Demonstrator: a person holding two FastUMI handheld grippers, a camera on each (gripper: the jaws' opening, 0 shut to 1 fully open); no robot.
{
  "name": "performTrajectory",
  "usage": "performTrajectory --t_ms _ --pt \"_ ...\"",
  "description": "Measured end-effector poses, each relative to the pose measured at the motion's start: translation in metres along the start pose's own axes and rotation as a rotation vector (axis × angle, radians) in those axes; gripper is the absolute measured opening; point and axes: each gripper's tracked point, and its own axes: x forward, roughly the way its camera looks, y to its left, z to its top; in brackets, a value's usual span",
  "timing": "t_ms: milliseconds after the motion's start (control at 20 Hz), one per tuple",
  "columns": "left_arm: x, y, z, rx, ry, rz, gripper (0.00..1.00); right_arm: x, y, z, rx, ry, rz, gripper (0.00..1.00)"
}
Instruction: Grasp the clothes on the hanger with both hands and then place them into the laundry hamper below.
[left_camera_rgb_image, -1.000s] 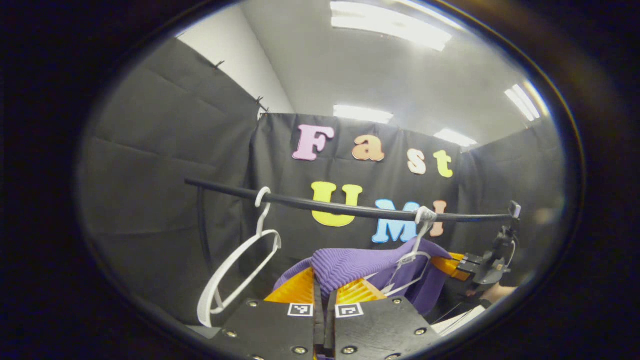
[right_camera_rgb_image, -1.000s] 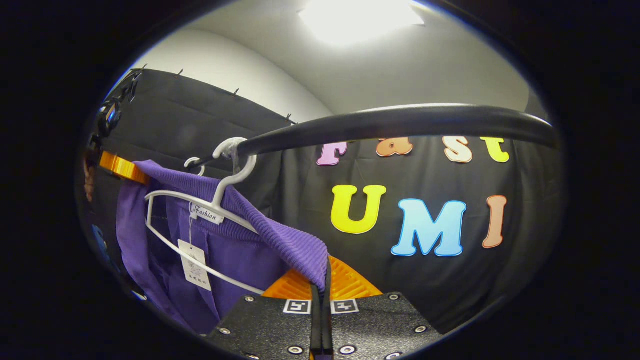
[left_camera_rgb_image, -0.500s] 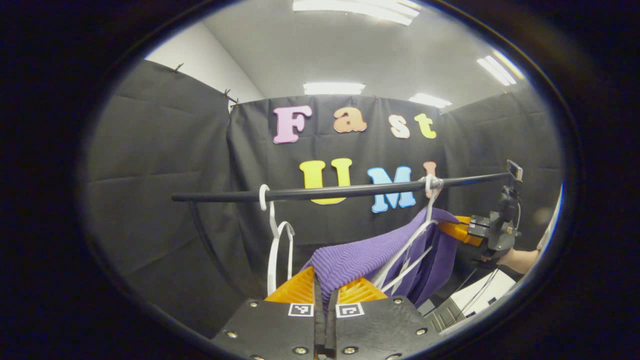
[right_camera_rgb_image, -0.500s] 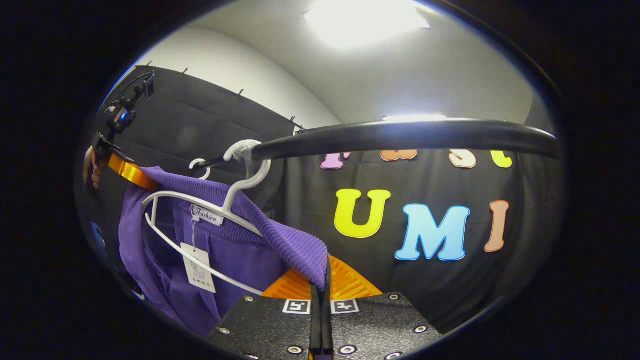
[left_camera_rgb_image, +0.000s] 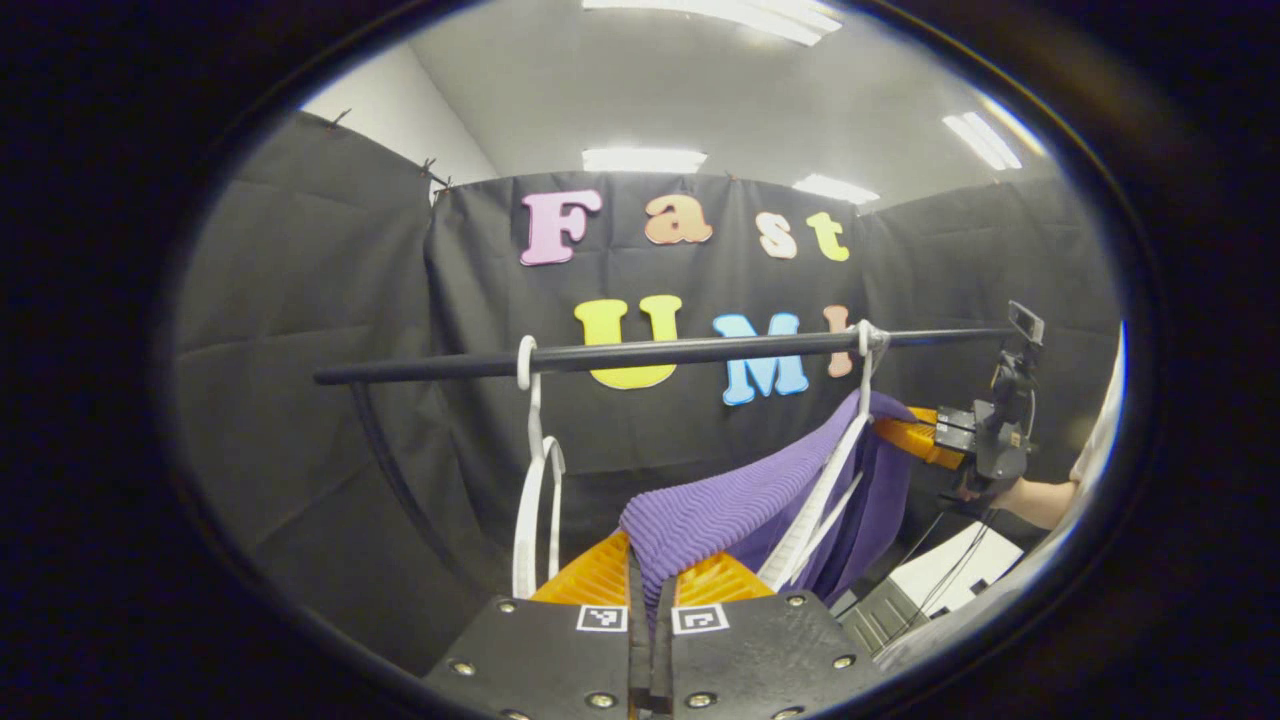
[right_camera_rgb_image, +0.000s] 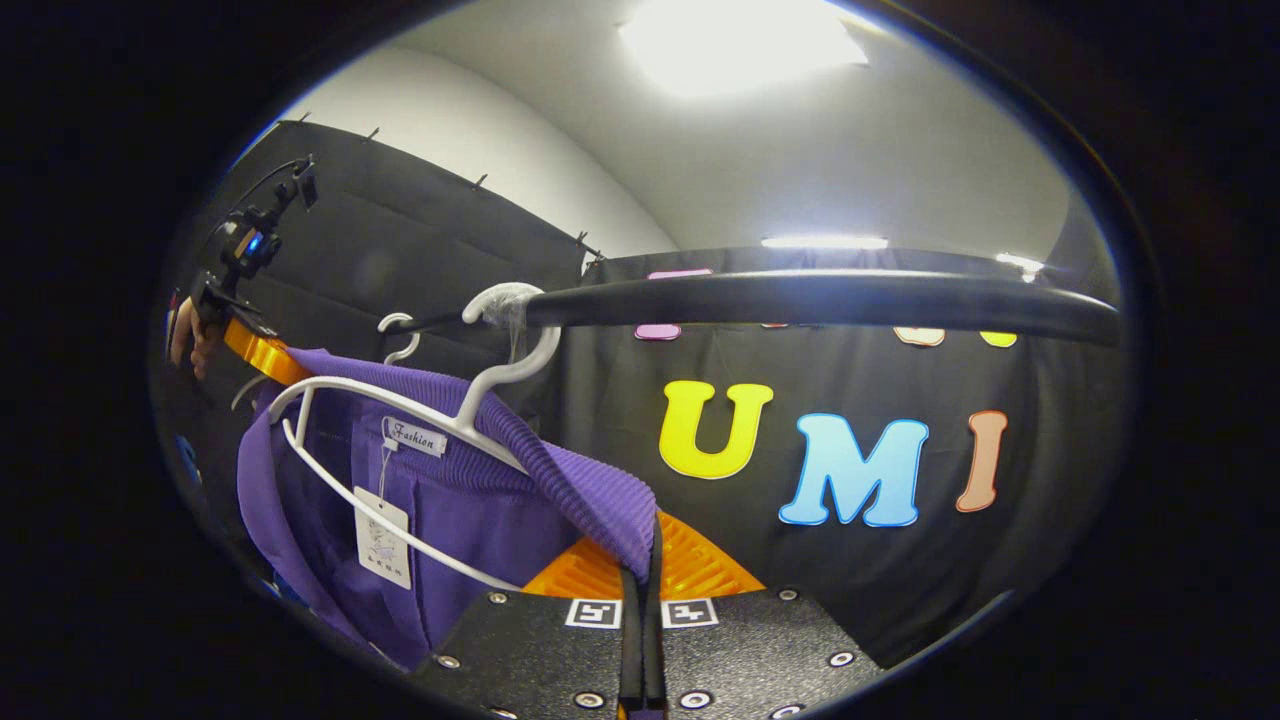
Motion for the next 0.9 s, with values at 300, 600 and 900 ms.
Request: performTrajectory --t_ms 300,600,900 --pt "0.022 0.011 -0.017 0.011 -0.015 -0.037 0.01 0.004 0.006 -0.003 0.003 0.006 -0.002 0.0" --pt "0.042 -0.011 -0.044 -0.112 -0.089 -0.082 0.07 0.007 -0.012 -0.002 -0.031 0.012 -0.055 0.0" --pt "0.065 -0.031 -0.064 -0.16 -0.18 -0.117 0.01 0.002 -0.029 0.0 -0.053 0.018 -0.067 0.0"
